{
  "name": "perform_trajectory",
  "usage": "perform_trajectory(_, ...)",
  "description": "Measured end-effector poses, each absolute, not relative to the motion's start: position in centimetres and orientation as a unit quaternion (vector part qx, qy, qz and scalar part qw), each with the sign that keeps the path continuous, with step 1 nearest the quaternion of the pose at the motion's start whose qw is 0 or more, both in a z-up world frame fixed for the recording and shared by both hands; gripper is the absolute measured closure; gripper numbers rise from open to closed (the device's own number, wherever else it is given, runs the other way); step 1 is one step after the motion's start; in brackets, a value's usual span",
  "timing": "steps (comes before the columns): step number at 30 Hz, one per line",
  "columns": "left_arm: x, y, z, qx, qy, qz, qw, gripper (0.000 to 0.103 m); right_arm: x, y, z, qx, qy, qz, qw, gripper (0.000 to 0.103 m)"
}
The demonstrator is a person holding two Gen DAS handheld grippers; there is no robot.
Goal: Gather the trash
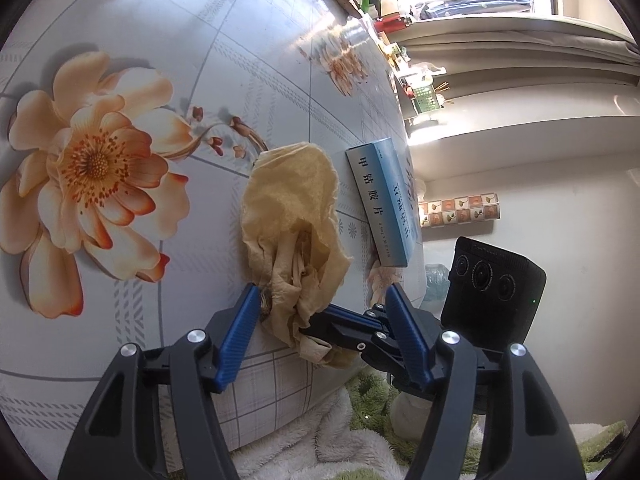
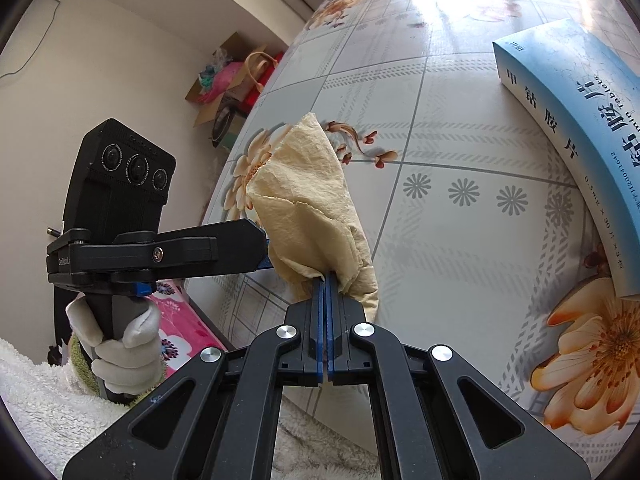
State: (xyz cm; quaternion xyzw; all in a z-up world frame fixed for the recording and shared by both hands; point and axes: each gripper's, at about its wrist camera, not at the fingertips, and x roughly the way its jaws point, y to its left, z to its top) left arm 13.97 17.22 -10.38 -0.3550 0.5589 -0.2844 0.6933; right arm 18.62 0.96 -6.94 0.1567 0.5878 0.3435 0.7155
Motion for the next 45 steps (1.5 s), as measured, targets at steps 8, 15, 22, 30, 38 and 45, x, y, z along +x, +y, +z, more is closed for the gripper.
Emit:
perform_trajectory(8,15.0,16.0,-10.5,-0.354,0.552,-0.286,0.699,0.047,18.4,-0.5,-7.0,0.179,0.584,0.352,0.709,0.103)
perform_trajectory(15,15.2,16.4,-11.2,-0.35,0.559,-0.274,0.7,0.072,18.3,-1.3,-7.1,0.191,0.583,0.354,0.706,0.103)
perform_trajectory(22,15.3,16.0,-10.9,-0.317,0.562,-0.278,0.712,0.076,18.0,-1.4,-7.0,0.191,0.58,0.353,0.709,0.103)
perform_trajectory(30,16.3,15.2,-11.1,-0.293,0.577,-0.286,0.706,0.088,17.7,-1.0,-6.7,0.187,0.573,0.338,0.723,0.103)
perform_trajectory(38,17.3,13.6,-10.8,-0.257,0.597,-0.296,0.7,0.088,17.5,-1.4,-6.6,0.18,0.563,0.331,0.736,0.103)
perform_trajectory(45,17.5,12.3,-10.1,-0.227,0.591,-0.287,0.718,0.088,17.5,-1.8,-6.7,0.184,0.561,0.333,0.736,0.103)
